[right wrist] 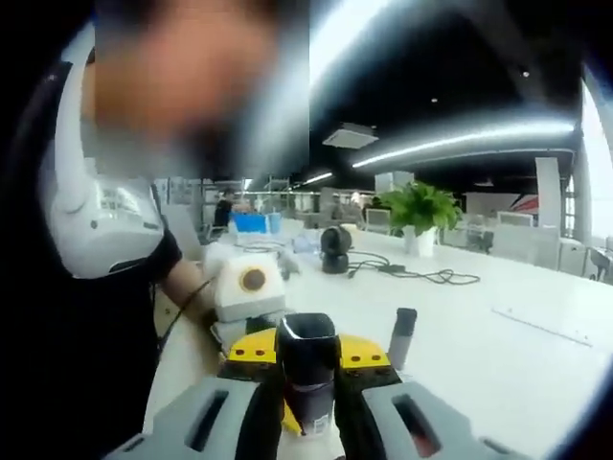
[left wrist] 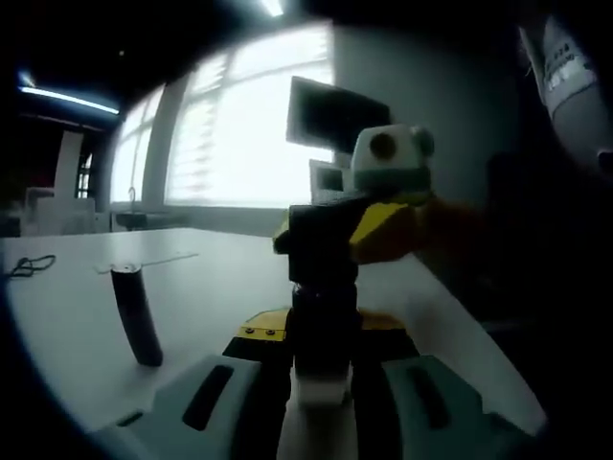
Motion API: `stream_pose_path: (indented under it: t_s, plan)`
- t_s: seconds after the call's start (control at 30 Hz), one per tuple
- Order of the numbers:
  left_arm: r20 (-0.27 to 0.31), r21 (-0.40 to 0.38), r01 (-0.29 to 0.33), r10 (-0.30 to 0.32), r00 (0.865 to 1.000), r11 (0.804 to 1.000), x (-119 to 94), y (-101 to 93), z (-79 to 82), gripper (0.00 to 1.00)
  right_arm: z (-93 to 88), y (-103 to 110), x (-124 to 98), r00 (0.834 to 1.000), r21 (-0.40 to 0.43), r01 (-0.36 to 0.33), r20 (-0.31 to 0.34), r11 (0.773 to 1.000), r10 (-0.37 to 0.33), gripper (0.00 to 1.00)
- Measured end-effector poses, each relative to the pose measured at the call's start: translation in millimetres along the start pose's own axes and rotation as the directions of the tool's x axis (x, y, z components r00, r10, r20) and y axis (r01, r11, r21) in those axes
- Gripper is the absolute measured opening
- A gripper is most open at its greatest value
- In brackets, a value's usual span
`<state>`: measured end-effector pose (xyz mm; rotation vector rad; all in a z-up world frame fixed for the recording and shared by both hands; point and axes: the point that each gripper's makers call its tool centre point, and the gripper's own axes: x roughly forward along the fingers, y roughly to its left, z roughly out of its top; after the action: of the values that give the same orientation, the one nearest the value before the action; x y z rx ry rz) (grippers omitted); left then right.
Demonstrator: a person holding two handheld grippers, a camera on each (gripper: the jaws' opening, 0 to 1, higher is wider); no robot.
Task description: Pick up cosmetic bottle twist off cap place on table pick up cap screw tight cap place on table
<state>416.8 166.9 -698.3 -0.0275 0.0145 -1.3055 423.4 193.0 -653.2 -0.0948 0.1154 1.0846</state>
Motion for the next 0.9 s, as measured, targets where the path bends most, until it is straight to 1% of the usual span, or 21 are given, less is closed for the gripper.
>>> stream_pose_path:
  t_s: [0.1, 0.3, 0.53, 0.63, 0.77, 0.9]
  plan:
    - [-0.001, 0.009, -0.001, 0.001, 1.000, 1.000, -0.1, -0.5, 0.0, 0.13, -0.3, 0.2, -1.5, 1.000, 0.003, 0.026, 0.001, 1.000, -0.026, 0.14]
    - [-0.001, -0.001, -0.005, 0.005, 1.000, 1.000, -0.5, 0.0, 0.0, 0.13, -0.3, -4.0, -2.8, 0.997, 0.041, 0.081, 0.000, 0.996, -0.081, 0.14]
    - [-0.002, -0.008, -0.012, 0.012, 1.000, 1.000, -0.9, 1.0, 0.1, 0.13, -0.8, -3.7, 0.0, 0.984, 0.077, 0.176, 0.005, 0.981, -0.177, 0.14]
    - [-0.002, -0.010, -0.015, 0.015, 1.000, 1.000, -1.0, 1.2, 0.2, 0.13, -0.9, -2.5, 1.1, 0.971, 0.084, 0.239, 0.000, 0.967, -0.239, 0.14]
    - [-0.004, -0.011, -0.021, 0.020, 1.000, 1.000, -1.1, 0.9, 0.2, 0.13, -1.2, -2.7, 0.5, 0.940, 0.098, 0.340, -0.003, 0.935, -0.342, 0.14]
    - [-0.004, -0.002, -0.029, 0.029, 1.000, 1.000, -1.3, 1.3, 0.3, 0.13, -1.5, -1.8, 0.1, 0.915, 0.106, 0.402, -0.004, 0.909, -0.404, 0.14]
